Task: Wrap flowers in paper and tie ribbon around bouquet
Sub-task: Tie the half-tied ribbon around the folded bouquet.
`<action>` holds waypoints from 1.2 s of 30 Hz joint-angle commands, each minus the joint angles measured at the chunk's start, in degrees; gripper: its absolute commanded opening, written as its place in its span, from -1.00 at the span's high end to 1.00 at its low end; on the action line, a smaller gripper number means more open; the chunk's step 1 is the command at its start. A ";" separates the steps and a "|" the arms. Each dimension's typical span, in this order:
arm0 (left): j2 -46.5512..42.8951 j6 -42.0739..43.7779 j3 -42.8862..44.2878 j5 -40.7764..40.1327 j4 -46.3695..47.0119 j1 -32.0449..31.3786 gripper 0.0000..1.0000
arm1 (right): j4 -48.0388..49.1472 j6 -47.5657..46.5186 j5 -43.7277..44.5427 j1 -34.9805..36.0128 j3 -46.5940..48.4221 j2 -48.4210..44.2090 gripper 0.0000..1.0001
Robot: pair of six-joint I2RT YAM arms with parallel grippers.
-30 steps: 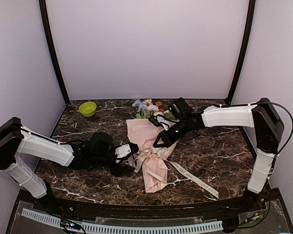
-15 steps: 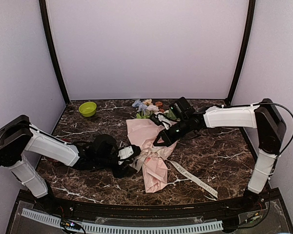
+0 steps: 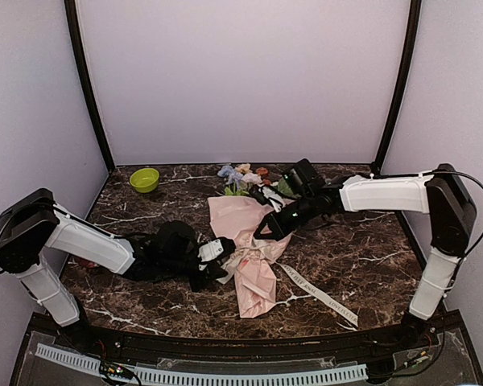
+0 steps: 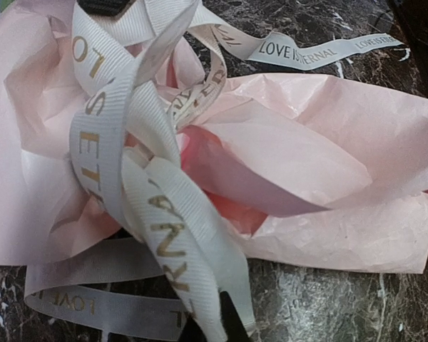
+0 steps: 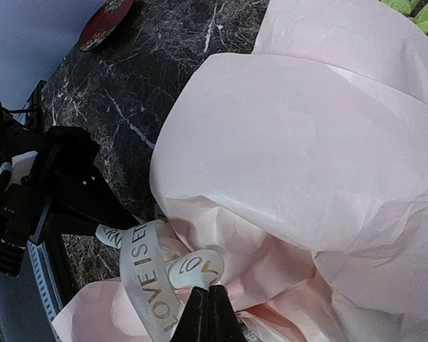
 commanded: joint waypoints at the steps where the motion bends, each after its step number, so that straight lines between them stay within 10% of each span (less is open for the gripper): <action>1: -1.56 -0.11 -0.33 -1.21 0.19 -0.33 1.00 | 2.29 1.54 3.25 -0.17 -1.78 -3.38 1.00; 36: -5.36 -11.21 0.29 -19.83 -16.68 4.81 1.00 | 9.46 10.62 9.00 -14.02 -27.33 -12.49 1.00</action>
